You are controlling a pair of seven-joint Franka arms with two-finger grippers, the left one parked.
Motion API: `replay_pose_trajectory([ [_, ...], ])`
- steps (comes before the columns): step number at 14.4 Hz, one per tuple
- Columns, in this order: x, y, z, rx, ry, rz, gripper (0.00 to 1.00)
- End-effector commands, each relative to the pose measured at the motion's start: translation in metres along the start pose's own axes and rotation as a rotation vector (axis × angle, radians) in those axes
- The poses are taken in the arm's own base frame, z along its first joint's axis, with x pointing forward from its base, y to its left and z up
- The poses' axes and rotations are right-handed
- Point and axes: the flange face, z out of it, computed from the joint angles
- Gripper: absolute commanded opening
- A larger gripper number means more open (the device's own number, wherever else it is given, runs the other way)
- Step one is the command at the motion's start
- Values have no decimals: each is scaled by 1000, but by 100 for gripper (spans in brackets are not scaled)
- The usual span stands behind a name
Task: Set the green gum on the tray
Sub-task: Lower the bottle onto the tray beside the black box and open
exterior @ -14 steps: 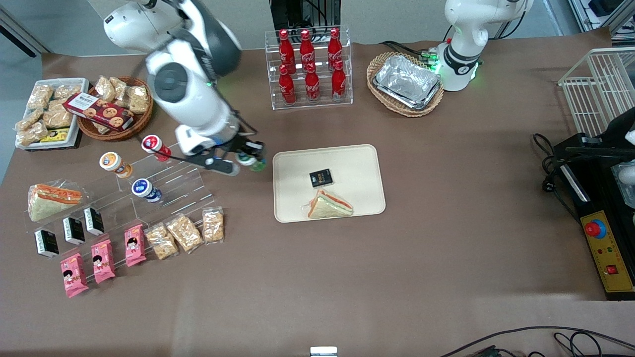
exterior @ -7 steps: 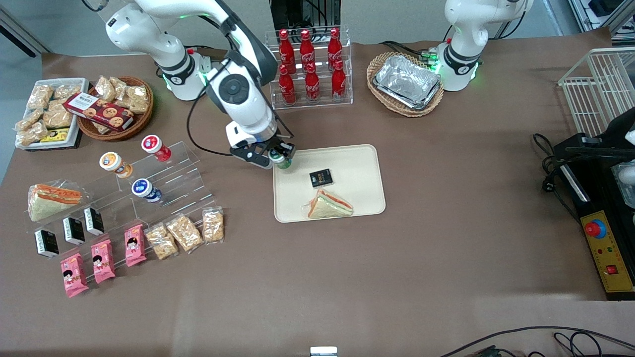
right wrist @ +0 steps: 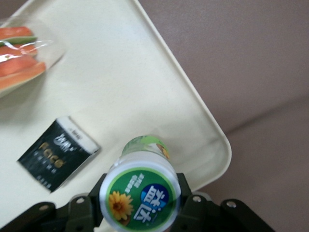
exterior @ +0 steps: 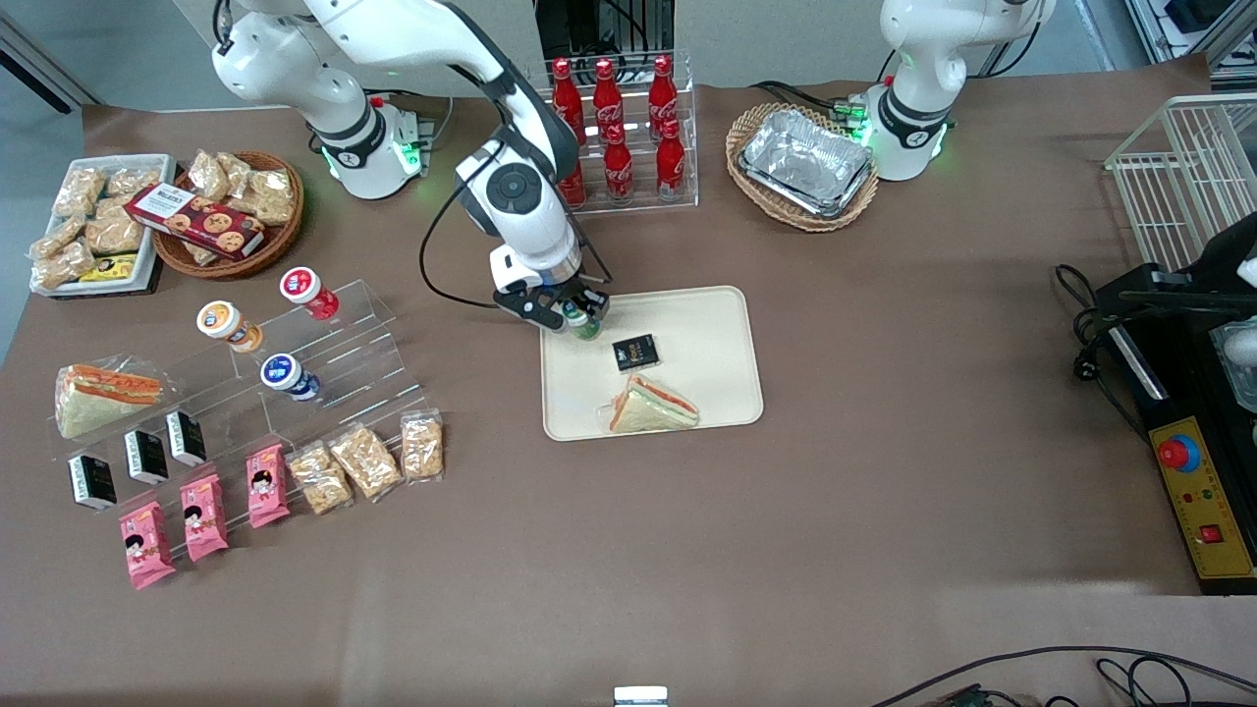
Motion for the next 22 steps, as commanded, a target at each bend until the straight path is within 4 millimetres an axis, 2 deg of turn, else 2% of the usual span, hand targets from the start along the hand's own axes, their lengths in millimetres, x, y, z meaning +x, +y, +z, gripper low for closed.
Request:
replay_pose_trajectory([
  [1, 5, 3, 6, 23, 9, 26, 45],
  [3, 5, 4, 8, 19, 9, 27, 50],
  [4, 4, 4, 8, 19, 9, 25, 57],
  [5, 3, 4, 11, 18, 9, 24, 100],
  [9, 5, 2, 9, 24, 11, 32, 100],
  [11, 12, 0, 0, 37, 13, 31, 100],
  [12, 15, -4, -11, 54, 15, 32, 100],
  [14, 21, -13, -44, 59, 1, 36, 100],
  [16, 40, -27, -91, 25, -35, 53, 100],
  [19, 68, -47, -177, -34, -97, 1, 100],
  [22, 102, -44, -269, -49, -144, -85, 100],
])
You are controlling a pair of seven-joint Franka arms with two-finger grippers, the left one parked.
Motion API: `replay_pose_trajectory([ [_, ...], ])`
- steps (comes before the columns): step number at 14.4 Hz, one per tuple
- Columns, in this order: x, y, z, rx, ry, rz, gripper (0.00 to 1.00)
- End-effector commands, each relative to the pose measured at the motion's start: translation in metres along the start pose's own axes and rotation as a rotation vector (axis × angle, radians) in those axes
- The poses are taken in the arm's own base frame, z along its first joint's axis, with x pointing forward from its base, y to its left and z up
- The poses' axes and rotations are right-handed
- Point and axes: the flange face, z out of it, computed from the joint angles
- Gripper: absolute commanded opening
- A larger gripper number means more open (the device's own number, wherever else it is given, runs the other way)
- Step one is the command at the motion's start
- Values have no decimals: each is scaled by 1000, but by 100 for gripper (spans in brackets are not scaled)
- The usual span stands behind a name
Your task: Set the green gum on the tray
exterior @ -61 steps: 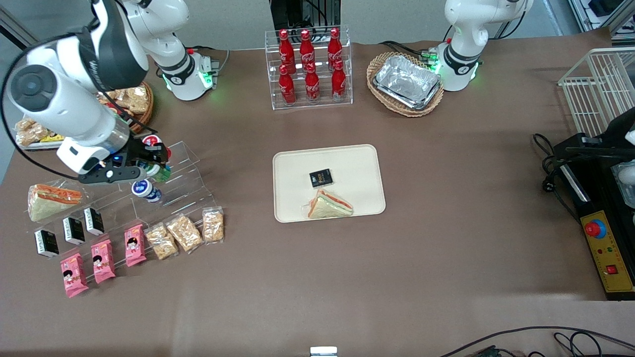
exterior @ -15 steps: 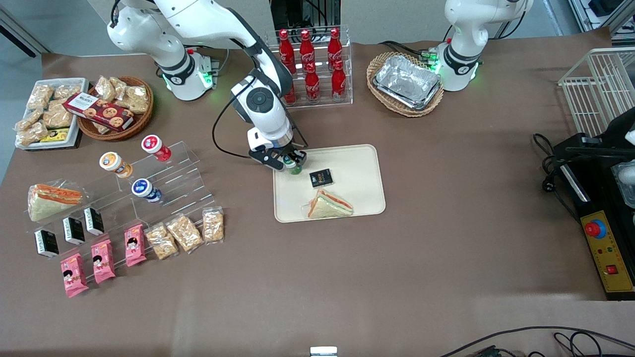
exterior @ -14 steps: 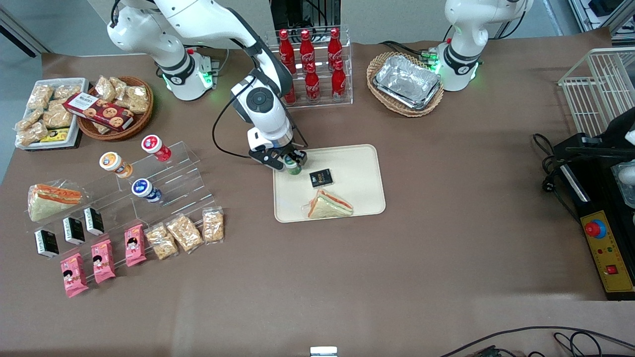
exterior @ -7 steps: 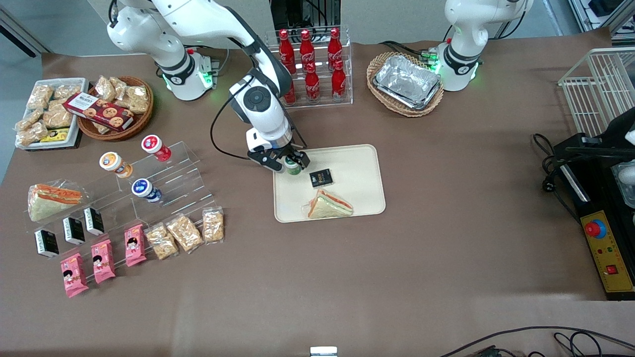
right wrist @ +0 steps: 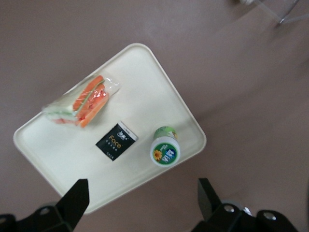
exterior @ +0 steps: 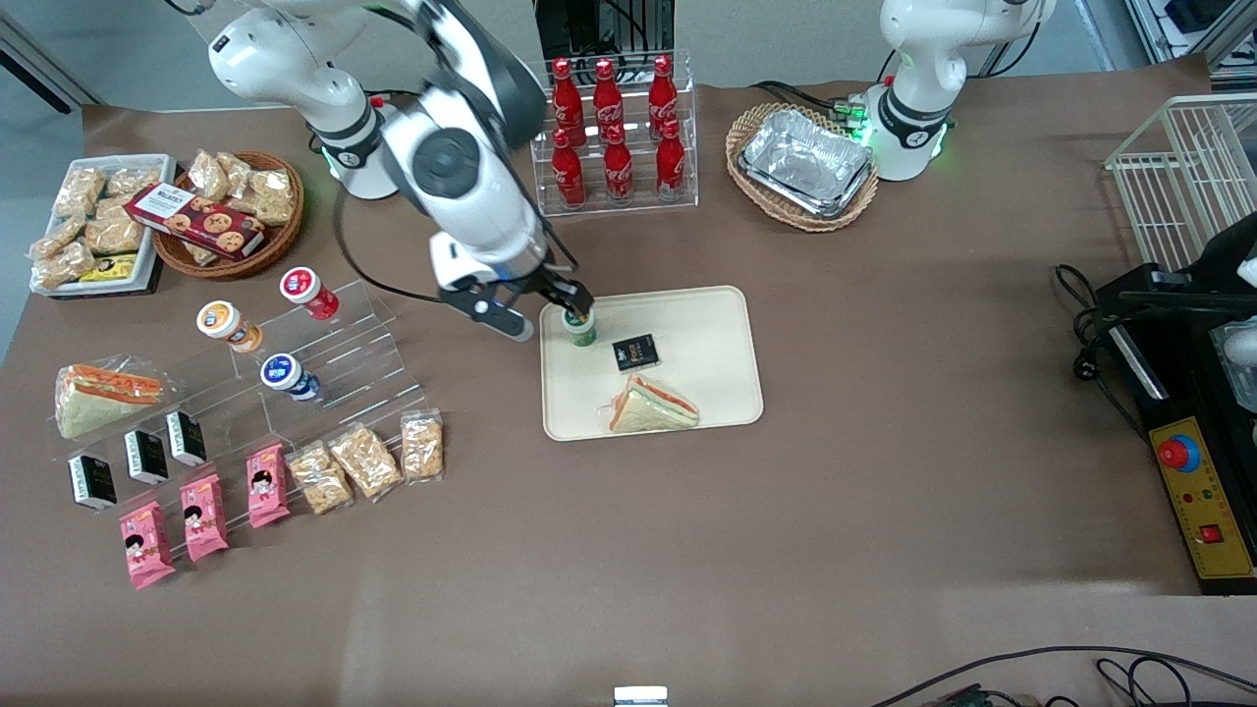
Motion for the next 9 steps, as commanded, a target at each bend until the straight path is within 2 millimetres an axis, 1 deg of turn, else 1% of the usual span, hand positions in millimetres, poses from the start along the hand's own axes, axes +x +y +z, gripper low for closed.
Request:
replay_pose_trajectory([
  [1, 27, 9, -102, -17, -60, -123, 100],
  [2, 38, 19, -126, -26, -72, -173, 100],
  [3, 51, 33, -148, -31, -72, -229, 100],
  [4, 65, 50, -163, -25, -74, -278, 100],
  [5, 85, 73, -183, 4, -59, -316, 100],
  [6, 108, 96, -194, 17, -54, -353, 100],
  [9, 168, 156, -209, 28, -48, -507, 100],
])
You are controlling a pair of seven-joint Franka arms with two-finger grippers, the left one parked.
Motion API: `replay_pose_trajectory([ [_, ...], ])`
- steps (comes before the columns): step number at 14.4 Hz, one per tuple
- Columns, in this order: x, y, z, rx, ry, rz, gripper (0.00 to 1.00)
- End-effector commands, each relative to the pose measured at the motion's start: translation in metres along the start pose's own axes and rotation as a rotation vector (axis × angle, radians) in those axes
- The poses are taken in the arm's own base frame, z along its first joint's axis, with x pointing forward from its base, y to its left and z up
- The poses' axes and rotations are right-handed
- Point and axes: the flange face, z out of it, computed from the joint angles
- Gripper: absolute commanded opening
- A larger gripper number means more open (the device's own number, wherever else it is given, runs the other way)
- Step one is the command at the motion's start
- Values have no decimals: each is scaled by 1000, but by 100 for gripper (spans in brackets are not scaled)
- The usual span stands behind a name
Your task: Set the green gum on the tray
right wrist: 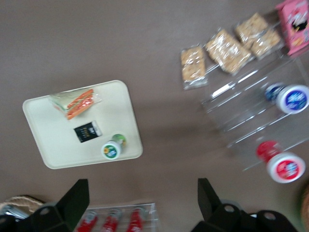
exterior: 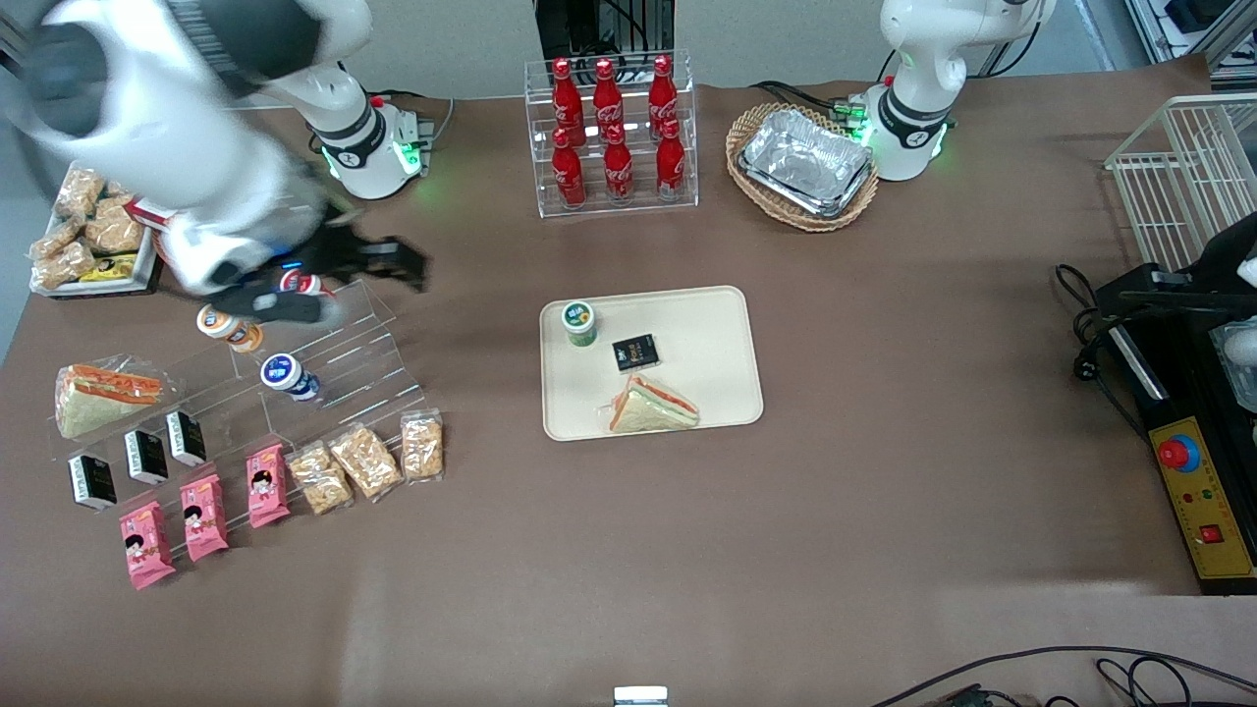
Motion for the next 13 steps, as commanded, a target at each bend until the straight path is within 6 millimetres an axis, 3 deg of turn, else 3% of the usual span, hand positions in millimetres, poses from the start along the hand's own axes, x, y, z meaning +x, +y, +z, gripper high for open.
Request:
replay_pose_trajectory([
  [1, 30, 77, -18, 15, 3, -144, 100],
  [3, 42, 117, -22, -48, 19, -167, 100],
  [6, 51, 158, -30, -137, 37, -208, 100],
  [9, 55, 182, -37, -156, 46, -184, 100],
  [13, 57, 187, -37, -152, 48, -166, 100],
])
